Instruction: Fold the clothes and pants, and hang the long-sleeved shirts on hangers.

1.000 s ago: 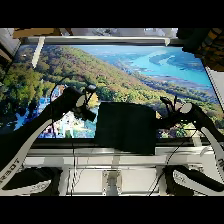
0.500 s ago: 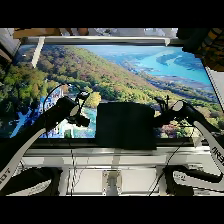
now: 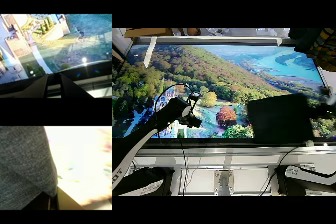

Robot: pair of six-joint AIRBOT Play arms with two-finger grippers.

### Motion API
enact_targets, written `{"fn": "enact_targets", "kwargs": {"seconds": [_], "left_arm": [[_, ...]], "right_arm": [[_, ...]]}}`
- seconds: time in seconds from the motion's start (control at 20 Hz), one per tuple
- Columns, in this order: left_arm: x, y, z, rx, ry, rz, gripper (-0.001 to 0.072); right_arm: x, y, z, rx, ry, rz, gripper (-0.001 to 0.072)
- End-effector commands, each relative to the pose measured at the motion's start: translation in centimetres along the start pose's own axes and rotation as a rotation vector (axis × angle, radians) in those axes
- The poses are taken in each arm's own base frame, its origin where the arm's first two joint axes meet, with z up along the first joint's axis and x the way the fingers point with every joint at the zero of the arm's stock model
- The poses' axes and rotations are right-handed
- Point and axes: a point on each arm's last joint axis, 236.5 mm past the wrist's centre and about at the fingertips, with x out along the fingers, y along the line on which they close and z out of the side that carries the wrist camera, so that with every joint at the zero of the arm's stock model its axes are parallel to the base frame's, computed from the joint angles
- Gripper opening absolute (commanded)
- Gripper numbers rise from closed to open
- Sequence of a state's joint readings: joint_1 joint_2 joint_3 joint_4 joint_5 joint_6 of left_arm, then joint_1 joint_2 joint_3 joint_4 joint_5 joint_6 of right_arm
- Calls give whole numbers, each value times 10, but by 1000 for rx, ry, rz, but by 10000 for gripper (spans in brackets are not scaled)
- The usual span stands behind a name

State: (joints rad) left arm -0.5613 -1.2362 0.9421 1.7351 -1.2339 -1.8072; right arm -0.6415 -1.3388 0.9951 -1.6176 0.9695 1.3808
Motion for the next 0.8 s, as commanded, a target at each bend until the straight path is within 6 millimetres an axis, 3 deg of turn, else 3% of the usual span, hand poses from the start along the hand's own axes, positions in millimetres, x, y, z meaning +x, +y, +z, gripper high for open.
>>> {"fn": "enact_targets", "kwargs": {"seconds": [0.0, 0.1, 0.2, 0.3, 0.4, 0.45, 0.55, 0.6, 0.65, 0.75], "left_arm": [[0, -2, 9, -1, -37, -9, 185], [0, -4, 18, -1, -76, -18, 184], [-1, -5, 23, -1, -98, -23, 184], [-1, -6, 25, -1, -105, -25, 185], [-1, -6, 27, -1, -112, -27, 185], [-1, -6, 27, -1, -112, -27, 185], [-1, -6, 26, -1, -111, -27, 184], [-1, -6, 26, -1, -112, -27, 185], [-1, -6, 26, -1, -112, -27, 185], [-1, -6, 26, -1, -112, -27, 184]], "right_arm": [[-8, -126, -38, 301, 2, -127, 24], [-12, -167, -74, 436, 36, -156, 224], [-16, -193, -106, 533, 69, -176, 246], [-20, -204, -127, 599, 94, -181, 246], [-26, -202, -121, 630, 56, -163, 268], [-33, -196, -101, 630, -10, -141, 267], [-54, -167, -47, 569, -170, -83, 251], [-68, -137, -16, 510, -239, -28, 141], [-80, -97, 9, 439, -284, 42, 75], [-102, -2, 31, 282, -286, 211, 74]]}}
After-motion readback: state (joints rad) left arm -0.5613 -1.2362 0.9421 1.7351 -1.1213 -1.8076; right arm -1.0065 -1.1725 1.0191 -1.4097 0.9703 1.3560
